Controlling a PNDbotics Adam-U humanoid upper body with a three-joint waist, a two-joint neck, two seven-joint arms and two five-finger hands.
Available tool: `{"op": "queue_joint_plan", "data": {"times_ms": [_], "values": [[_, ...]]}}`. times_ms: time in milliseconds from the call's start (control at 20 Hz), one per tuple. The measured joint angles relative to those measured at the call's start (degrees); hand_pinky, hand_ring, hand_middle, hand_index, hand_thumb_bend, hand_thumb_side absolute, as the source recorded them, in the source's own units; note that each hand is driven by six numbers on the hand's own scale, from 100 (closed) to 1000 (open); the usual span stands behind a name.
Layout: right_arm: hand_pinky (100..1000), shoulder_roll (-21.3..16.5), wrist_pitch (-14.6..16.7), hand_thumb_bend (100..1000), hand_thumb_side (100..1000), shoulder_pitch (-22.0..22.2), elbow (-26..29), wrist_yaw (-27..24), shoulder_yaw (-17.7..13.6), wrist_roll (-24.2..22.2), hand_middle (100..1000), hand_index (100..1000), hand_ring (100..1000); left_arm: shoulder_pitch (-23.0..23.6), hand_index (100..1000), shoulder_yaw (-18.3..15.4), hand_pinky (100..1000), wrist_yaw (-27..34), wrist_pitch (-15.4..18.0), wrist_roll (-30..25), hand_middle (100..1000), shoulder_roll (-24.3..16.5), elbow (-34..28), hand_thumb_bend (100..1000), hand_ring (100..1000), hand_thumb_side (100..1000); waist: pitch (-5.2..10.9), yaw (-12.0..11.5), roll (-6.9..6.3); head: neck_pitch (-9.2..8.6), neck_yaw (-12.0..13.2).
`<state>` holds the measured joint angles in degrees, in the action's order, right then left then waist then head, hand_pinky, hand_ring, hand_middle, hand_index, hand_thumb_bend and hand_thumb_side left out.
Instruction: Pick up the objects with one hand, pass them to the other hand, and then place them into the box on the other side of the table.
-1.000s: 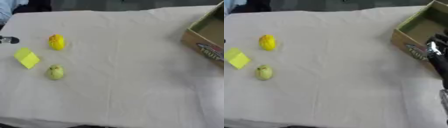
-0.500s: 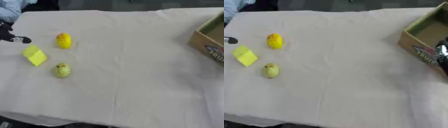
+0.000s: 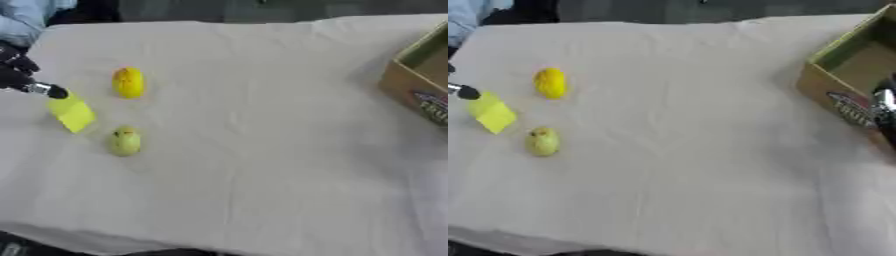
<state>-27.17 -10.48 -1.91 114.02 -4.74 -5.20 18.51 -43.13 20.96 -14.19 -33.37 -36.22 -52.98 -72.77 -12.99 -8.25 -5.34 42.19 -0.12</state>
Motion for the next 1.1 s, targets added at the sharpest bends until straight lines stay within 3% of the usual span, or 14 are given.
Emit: {"op": "queue_joint_plan", "data": {"times_ms": [250, 450, 650, 1100], "values": [[1000, -0.3, 0.5, 100, 534, 0.1, 0.0, 0.0, 0.0, 0.0, 878, 1000, 917, -0.3, 831, 0.6, 860, -3.6, 1.1, -1.1, 814, 0.0, 0.3, 890, 813, 341, 0.11, -0.1, -0.11, 0.01, 0.0], [1000, -0.4, 3.2, 100, 539, -0.1, 0.0, -0.1, 0.0, 0.7, 903, 1000, 940, -0.4, 843, 0.7, 868, -5.4, 1.3, -1.3, 822, 0.0, 0.8, 897, 819, 343, 0.15, -0.1, -0.10, 0.04, 0.4], [1000, -2.6, 6.0, 100, 545, 0.0, 0.0, -1.0, 0.0, 2.4, 949, 1000, 975, -0.7, 845, 0.9, 873, -6.5, 1.5, -1.5, 824, 0.0, 1.5, 901, 820, 348, 0.36, 0.4, 0.59, 0.09, 0.9], [1000, -7.0, 10.5, 100, 528, 1.8, 0.0, -2.1, 0.4, 2.6, 925, 1000, 954, -3.2, 828, 1.9, 879, -9.0, 2.6, -2.6, 821, 0.4, 4.7, 904, 820, 361, 0.59, 0.8, 1.52, 0.49, 1.7]]}}
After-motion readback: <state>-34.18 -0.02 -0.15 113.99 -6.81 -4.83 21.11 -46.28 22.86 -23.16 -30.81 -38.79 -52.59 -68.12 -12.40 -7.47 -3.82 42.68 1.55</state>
